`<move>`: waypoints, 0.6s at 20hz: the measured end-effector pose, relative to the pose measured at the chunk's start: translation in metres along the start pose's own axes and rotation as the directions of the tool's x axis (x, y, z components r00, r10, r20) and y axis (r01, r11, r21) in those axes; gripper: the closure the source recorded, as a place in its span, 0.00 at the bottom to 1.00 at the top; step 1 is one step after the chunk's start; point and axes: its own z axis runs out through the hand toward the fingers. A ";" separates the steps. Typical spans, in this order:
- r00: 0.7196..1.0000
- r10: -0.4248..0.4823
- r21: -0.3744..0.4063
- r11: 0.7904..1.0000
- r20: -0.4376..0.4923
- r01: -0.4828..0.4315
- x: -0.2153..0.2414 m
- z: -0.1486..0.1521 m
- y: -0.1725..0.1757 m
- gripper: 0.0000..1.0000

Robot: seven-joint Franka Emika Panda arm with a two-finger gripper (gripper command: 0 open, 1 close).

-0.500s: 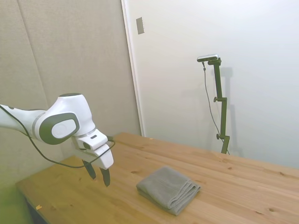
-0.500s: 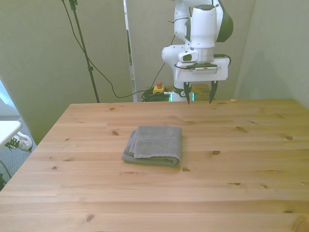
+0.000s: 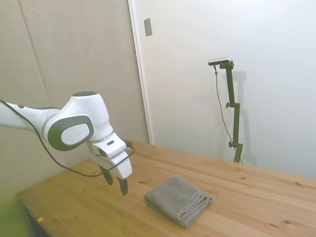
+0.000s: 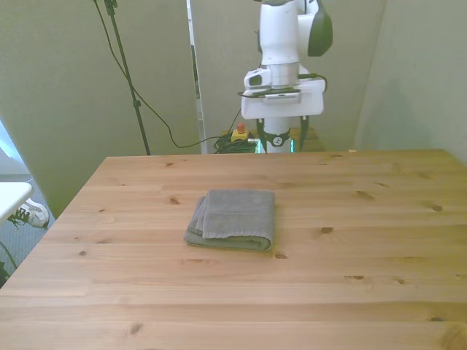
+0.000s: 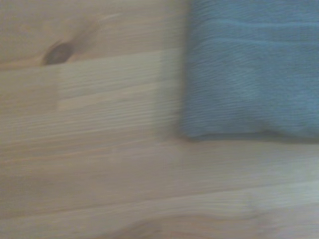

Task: Unfold the towel

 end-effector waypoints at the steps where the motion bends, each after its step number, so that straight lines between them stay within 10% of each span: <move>1: 1.000 0.021 0.010 1.000 -0.003 -0.021 0.016 -0.005 0.016 0.00; 8: 0.989 0.129 0.182 0.973 0.069 -0.140 0.098 -0.008 0.148 0.00; 12: 0.991 0.092 0.192 0.975 0.098 -0.110 0.098 0.003 0.151 0.00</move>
